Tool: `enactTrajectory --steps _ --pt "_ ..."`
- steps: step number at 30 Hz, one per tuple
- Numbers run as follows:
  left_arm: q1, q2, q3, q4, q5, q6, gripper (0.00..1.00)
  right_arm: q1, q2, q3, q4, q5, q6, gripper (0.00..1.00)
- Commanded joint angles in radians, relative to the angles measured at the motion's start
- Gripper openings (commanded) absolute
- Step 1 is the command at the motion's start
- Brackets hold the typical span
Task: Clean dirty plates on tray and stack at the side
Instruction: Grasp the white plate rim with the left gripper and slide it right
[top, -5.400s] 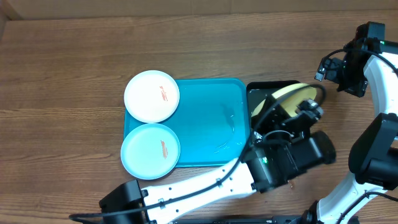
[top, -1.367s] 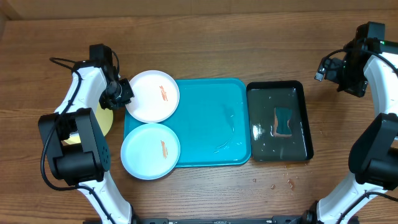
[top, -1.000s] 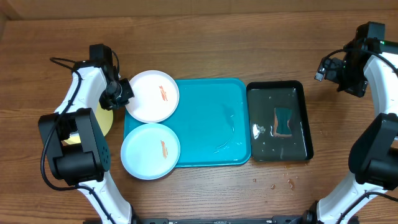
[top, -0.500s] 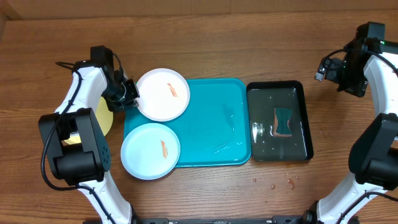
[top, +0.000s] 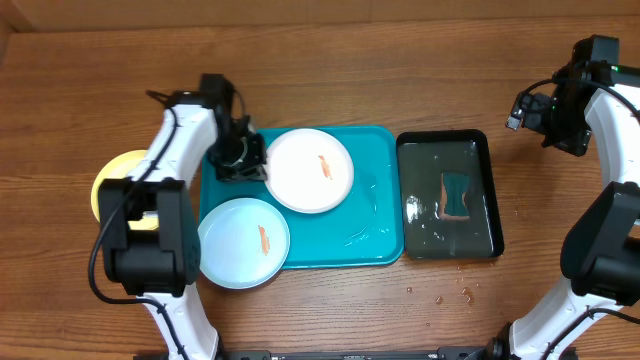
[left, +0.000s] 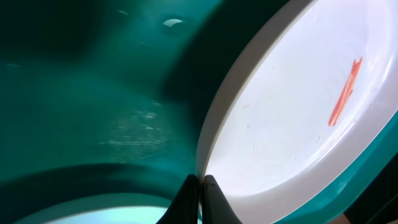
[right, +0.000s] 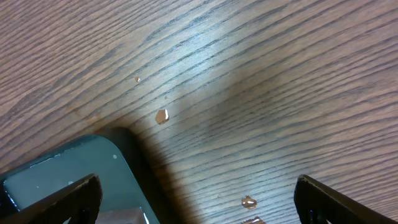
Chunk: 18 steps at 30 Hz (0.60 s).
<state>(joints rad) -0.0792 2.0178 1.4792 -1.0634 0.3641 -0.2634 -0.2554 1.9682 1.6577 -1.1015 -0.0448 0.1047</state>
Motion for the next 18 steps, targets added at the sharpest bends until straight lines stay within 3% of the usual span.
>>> enactTrajectory --steps 1,18 --pt "-0.055 -0.034 0.023 -0.009 0.018 -0.033 0.04 -0.003 -0.019 0.013 0.002 -0.002 0.003 1.00" --pt "-0.243 -0.034 0.021 -0.028 -0.155 -0.172 0.04 -0.003 -0.019 0.013 0.002 -0.002 0.003 1.00"
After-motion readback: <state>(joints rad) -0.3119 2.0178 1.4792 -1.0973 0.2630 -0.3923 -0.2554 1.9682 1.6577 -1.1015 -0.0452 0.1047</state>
